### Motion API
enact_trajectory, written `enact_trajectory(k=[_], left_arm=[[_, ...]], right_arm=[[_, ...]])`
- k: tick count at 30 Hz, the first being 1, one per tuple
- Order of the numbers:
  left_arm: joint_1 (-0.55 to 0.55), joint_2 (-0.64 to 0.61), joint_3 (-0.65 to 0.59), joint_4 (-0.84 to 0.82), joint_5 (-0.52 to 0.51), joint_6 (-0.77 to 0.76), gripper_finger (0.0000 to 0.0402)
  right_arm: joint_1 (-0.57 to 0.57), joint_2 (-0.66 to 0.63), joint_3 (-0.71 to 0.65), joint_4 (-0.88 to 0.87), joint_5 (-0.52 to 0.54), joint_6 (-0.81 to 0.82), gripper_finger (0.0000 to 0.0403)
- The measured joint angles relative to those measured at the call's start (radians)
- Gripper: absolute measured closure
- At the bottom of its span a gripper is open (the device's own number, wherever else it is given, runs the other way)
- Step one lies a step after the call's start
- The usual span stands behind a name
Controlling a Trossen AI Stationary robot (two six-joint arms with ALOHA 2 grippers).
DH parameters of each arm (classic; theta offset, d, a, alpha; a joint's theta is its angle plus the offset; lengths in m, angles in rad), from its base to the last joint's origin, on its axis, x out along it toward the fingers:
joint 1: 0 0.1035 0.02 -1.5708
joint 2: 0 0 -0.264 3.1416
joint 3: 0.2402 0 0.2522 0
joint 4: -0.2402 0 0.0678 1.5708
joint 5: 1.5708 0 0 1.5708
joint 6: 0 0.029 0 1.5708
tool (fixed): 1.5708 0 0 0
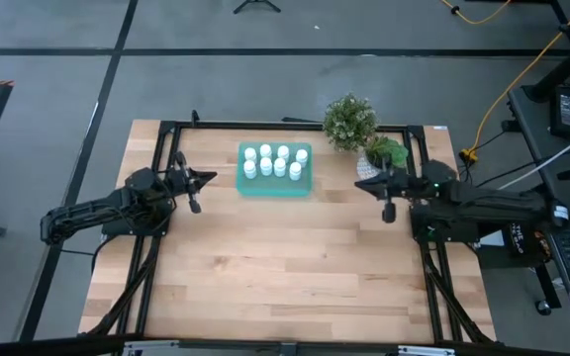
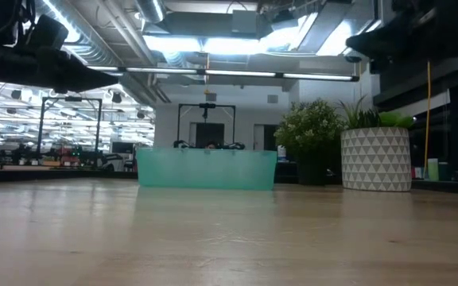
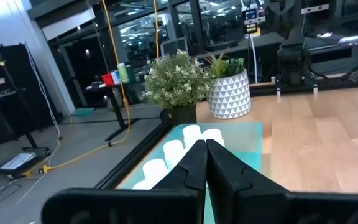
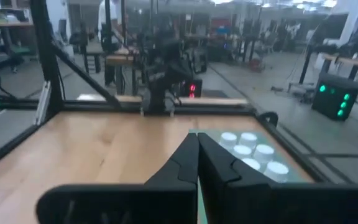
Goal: Pick and place pill bottles into a basket
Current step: Return to Home Position
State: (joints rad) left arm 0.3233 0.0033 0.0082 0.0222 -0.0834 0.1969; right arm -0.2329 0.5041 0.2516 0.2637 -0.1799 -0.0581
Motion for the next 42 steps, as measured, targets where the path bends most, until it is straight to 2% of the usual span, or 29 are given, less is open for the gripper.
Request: enact_trajectory(k=[4, 10, 17, 23, 36, 42], left_arm=[[0.000, 0.003, 0.000, 0.000, 0.000, 0.035, 0.0399], [0.000, 0.003, 0.000, 0.003, -0.012, 0.043, 0.0399], [0.000, 0.003, 0.000, 0.001, 0.011, 0.001, 0.0398], [0.000, 0.006, 0.000, -0.007, 0.076, -0.042, 0.0398], [0.000, 0.006, 0.000, -0.009, 0.076, -0.056, 0.0398], [0.000, 0.006, 0.000, -0.009, 0.076, -0.056, 0.0398]], right_arm=[[0.013, -0.138, -0.019, -0.078, 0.002, 0.020, 0.0401], [0.056, -0.241, -0.164, -0.001, 0.092, 0.076, 0.0401], [0.074, -0.247, -0.244, 0.062, 0.092, 0.076, 0.0402], [0.074, -0.247, -0.245, 0.052, 0.092, 0.078, 0.0400], [0.073, -0.247, -0.245, 0.044, 0.100, 0.054, 0.0378], [0.073, -0.247, -0.245, 0.045, 0.100, 0.132, 0.0378]])
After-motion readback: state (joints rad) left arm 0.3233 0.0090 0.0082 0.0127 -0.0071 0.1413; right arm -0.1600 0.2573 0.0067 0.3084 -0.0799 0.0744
